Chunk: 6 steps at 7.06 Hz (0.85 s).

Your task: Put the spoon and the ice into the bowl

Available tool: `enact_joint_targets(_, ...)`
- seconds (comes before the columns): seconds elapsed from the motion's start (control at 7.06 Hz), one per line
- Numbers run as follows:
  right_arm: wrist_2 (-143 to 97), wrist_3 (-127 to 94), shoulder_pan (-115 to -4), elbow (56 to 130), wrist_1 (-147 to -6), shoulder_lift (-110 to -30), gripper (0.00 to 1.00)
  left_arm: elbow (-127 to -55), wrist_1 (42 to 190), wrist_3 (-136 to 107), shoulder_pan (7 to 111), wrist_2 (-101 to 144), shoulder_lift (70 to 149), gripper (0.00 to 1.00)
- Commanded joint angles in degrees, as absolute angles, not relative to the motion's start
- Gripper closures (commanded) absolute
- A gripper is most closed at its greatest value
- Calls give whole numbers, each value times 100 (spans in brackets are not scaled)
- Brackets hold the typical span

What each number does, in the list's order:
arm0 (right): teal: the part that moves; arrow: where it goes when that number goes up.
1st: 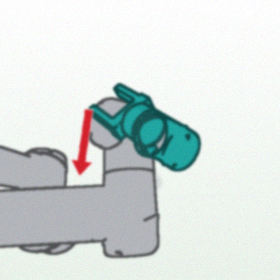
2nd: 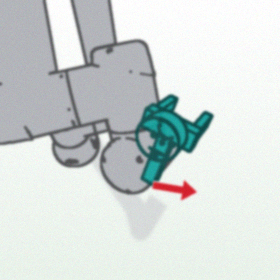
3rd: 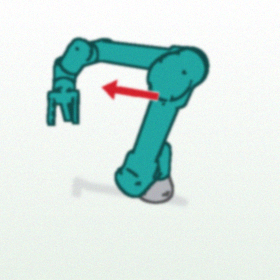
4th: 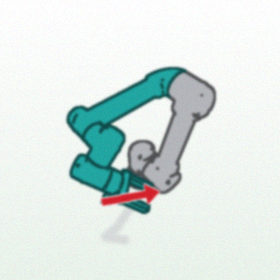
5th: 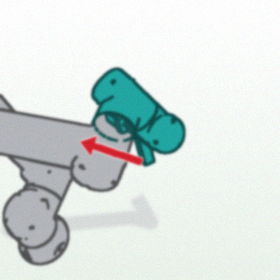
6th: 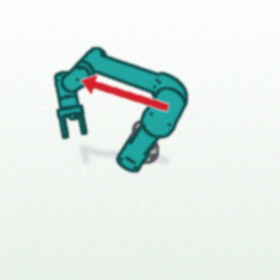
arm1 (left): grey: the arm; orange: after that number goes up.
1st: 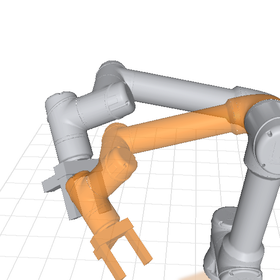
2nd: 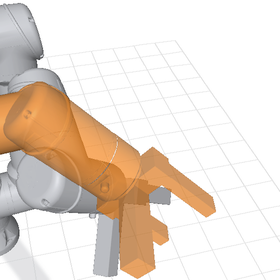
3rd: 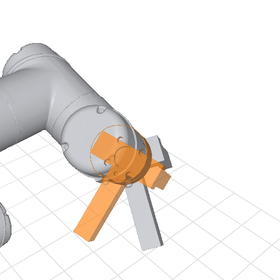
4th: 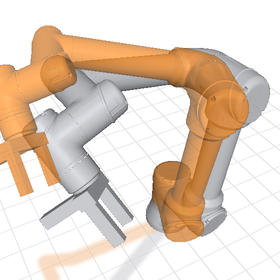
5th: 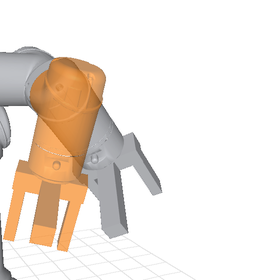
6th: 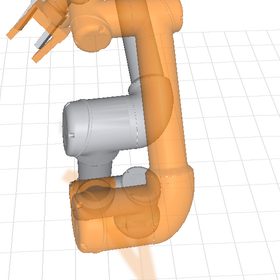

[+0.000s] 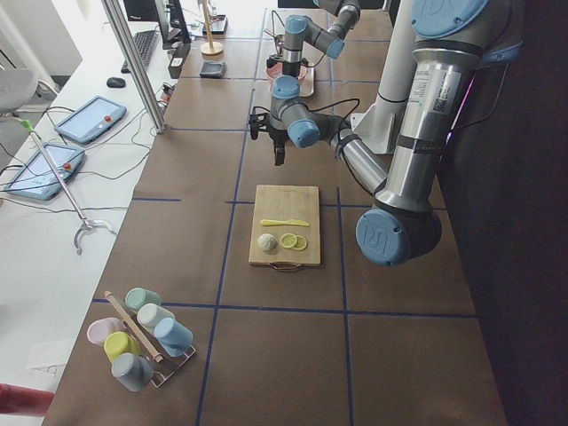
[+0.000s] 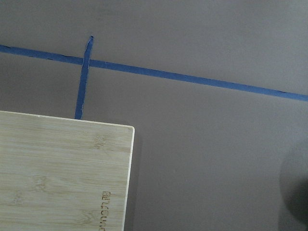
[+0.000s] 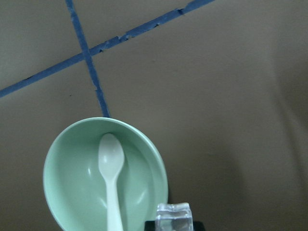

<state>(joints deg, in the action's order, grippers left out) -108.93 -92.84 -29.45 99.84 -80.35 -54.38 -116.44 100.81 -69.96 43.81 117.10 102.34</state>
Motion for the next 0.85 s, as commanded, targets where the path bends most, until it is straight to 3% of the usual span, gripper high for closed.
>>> enact_joint_targets(0.0, -10802, -9316, -2909, 9555, -7832, -5124, 98, -11654, 10081, -6996, 4386, 11707, 10222, 1)
enact_joint_targets(0.14, -10767, -9308, -2909, 9362, -7831, -4985, 96, -11654, 10081, -7005, 4386, 11707, 10222, 1)
enact_joint_targets(0.28, -10741, -9299, -2900, 9273, -7788, -4983, 54, -11654, 10072, -7005, 4386, 11707, 10230, 1)
enact_joint_targets(0.43, -10749, -9273, -2892, 9272, -7761, -4992, 2, -11654, 10072, -7005, 4386, 11707, 10222, 0)
enact_joint_targets(0.71, -10819, -9272, -2961, 9508, -7795, -5105, 1, -11654, 10072, -6996, 4455, 11707, 10204, 1)
